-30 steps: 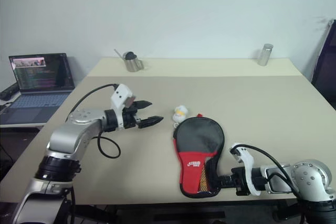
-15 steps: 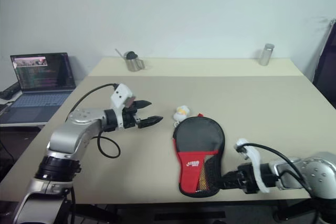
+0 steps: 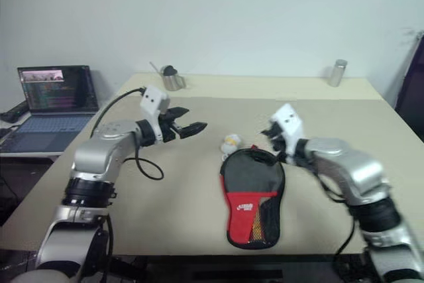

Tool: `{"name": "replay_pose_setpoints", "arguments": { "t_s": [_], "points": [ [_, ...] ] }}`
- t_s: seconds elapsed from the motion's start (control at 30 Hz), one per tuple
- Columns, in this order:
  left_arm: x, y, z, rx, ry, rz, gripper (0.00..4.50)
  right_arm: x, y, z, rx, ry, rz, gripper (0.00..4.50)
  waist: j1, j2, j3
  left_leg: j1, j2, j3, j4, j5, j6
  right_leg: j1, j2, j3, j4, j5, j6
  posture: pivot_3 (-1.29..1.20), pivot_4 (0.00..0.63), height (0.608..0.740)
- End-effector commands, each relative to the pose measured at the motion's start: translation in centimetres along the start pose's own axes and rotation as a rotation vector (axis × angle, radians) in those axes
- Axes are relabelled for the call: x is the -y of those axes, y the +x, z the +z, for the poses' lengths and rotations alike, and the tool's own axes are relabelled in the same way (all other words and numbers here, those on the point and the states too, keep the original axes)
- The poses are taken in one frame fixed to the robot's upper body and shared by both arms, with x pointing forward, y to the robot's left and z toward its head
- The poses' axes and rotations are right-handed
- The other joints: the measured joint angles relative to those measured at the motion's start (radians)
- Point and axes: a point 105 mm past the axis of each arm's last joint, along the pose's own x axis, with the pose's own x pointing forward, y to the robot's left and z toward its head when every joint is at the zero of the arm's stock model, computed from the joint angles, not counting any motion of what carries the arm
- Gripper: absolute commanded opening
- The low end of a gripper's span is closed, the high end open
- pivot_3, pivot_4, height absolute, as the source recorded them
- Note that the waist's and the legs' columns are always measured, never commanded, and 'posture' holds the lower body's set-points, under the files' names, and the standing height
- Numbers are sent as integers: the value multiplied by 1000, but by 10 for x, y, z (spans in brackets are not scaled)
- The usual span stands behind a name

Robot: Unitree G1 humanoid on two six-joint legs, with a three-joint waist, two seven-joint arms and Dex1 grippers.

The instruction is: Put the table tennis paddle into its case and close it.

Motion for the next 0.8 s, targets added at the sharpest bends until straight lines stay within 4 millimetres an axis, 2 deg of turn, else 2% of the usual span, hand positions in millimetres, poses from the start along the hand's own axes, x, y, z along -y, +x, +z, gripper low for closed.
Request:
{"name": "replay_pose_setpoints", "arguments": {
  "t_s": [0.03,0.13,0.3,0.5,0.57,0.8],
  "points": [
    [10,19,7,-20,20,-13,4500,-2,20,-16,2,-24,-83,4479,5,0,0,-4,-1,0,1,0,0,-4,-1,0,-2,0,0,0,150,740],
    [14,34,1,-61,-4,-6,4500,-9,31,-33,-30,15,-86,4479,6,0,0,-19,-5,0,4,0,0,-16,-3,0,-2,2,1,0,150,740],
    [25,60,-13,-129,-49,-16,4500,-21,34,-66,-159,56,-56,4479,-4,0,-1,-19,-3,-1,3,0,0,-17,-2,-1,-2,2,2,0,150,740],
    [24,77,-38,-205,-170,31,4500,-27,33,-63,-143,86,-47,4479,-18,0,-1,-10,-3,2,2,0,1,-11,0,2,1,3,1,0,150,740],
    [26,82,-48,-232,-159,43,4500,-30,32,-64,-143,91,-42,4479,-19,0,-1,-10,-3,3,2,0,1,-12,0,2,3,3,1,0,150,740],
    [32,94,-62,-270,-155,95,4500,-34,30,-66,-158,85,-40,4479,-15,0,-1,-10,-3,4,4,0,1,-14,-1,2,7,3,1,0,150,740]
  ]
}}
